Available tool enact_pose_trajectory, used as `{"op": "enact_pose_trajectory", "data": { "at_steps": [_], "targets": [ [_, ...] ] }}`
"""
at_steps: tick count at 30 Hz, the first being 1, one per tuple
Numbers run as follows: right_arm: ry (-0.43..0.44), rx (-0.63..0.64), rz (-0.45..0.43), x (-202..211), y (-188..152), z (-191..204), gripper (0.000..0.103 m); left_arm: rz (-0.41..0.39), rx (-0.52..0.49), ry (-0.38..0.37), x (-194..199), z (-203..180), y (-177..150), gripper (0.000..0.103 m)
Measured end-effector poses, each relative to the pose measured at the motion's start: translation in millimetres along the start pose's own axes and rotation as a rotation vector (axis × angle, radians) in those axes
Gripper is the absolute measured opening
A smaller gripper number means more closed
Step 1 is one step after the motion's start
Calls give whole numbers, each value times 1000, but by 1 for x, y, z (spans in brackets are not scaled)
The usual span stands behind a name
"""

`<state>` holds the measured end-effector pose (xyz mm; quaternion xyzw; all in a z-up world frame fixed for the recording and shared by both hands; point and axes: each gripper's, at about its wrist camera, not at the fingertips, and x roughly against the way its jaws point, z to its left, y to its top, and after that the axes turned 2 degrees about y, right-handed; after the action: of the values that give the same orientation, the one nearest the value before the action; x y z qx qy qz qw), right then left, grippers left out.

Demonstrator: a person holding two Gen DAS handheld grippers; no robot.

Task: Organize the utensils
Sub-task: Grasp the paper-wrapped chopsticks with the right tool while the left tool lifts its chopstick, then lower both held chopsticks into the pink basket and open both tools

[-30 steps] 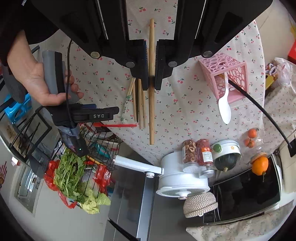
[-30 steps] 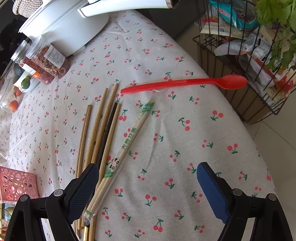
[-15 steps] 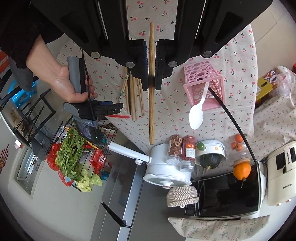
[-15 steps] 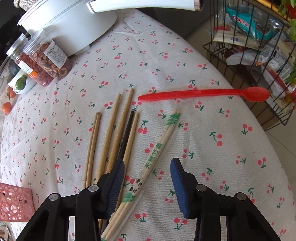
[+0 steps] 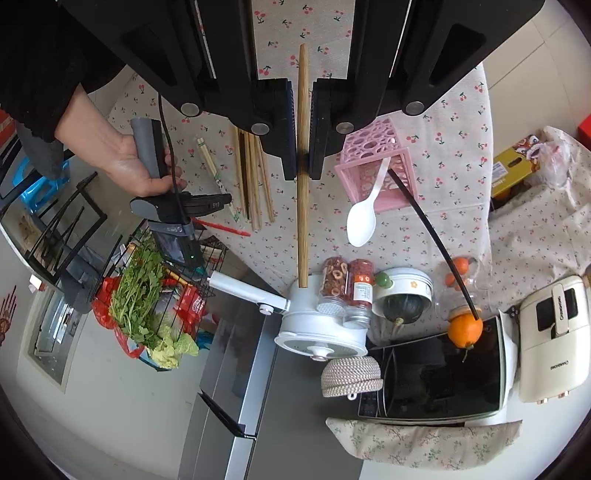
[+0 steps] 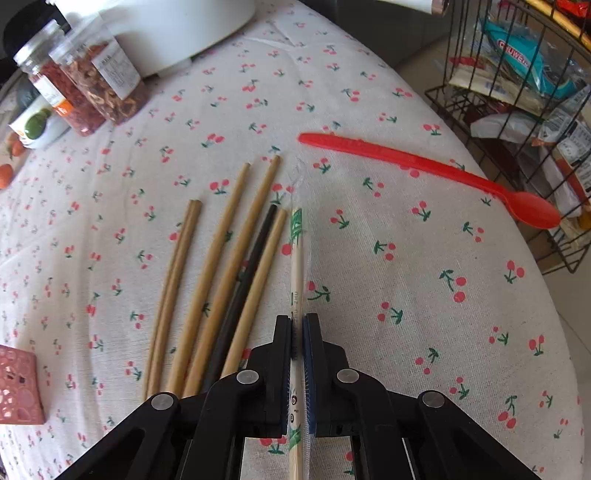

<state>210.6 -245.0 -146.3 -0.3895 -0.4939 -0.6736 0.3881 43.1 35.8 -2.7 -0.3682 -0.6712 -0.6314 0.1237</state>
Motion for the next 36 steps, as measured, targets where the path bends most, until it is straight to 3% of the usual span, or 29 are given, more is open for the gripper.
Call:
{"op": "enact_pose_trajectory", "data": {
  "at_steps": [5,10,14,17,25,30,36],
  "targets": [
    [124,3,-164,60,-3,-2,5,-99,33,5,35,13,7,6],
    [217,41,-355,128,-21,9,5,-264,61,31,77,21,22,6],
    [293,43,-447,162,-31,19,5,-430,77,97,101,27,32,6],
    [322,60,-492,176,-39,30,5,-505,72,129,101,29,37,6],
    [312,153,-501,173,-46,59,5,-500,56,222,51,33,45,6],
    [309,167,-500,169,-49,66,5,-412,50,272,3,45,41,6],
    [305,199,-538,169,-54,77,6,-290,76,257,-34,58,36,7]
  ]
}}
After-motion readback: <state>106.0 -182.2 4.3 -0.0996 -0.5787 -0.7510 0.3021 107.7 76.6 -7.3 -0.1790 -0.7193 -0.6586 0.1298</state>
